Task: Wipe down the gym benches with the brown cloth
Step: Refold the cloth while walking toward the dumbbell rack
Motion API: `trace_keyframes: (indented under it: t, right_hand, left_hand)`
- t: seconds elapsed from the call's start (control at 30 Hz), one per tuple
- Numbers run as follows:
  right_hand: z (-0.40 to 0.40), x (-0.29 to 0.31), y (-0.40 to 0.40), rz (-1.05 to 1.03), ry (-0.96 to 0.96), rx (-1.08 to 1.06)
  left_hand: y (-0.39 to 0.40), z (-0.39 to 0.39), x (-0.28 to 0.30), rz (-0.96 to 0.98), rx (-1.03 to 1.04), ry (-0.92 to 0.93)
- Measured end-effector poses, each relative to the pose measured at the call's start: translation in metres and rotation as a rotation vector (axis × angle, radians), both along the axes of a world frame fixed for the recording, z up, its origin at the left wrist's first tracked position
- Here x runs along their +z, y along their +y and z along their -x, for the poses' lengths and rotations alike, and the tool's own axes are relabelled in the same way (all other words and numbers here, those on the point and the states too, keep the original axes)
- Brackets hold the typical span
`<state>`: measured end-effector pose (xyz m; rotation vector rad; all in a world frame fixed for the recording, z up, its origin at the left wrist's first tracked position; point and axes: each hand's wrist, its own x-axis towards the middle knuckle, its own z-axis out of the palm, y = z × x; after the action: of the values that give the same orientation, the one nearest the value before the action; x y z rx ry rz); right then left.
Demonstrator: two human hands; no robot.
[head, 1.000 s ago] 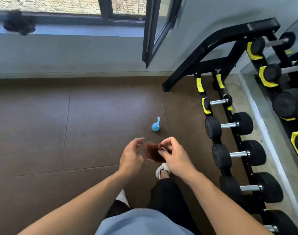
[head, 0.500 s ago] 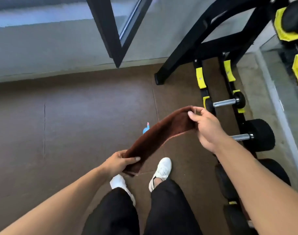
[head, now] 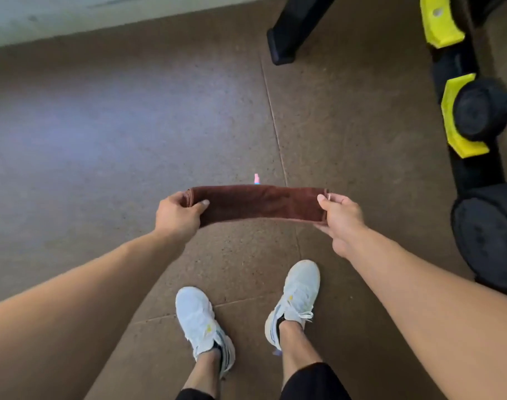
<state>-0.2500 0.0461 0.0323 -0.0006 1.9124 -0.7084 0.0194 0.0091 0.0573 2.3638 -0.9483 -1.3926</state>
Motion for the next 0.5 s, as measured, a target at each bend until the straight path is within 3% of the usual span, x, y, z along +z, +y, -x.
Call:
trace_keyframes:
  t: [0.23, 0.5]
  right_hand:
    - [-0.012, -0.056, -0.007, -0.003, 0.068, 0.012]
    - [-0.009, -0.060, -0.003, 0.047, 0.155, -0.048]
  left_hand:
    - [-0.007, -0.010, -0.054, -0.010, -0.003, -0.055]
    - [0.000, -0.006, -0.061, -0.010, 0.024, -0.035]
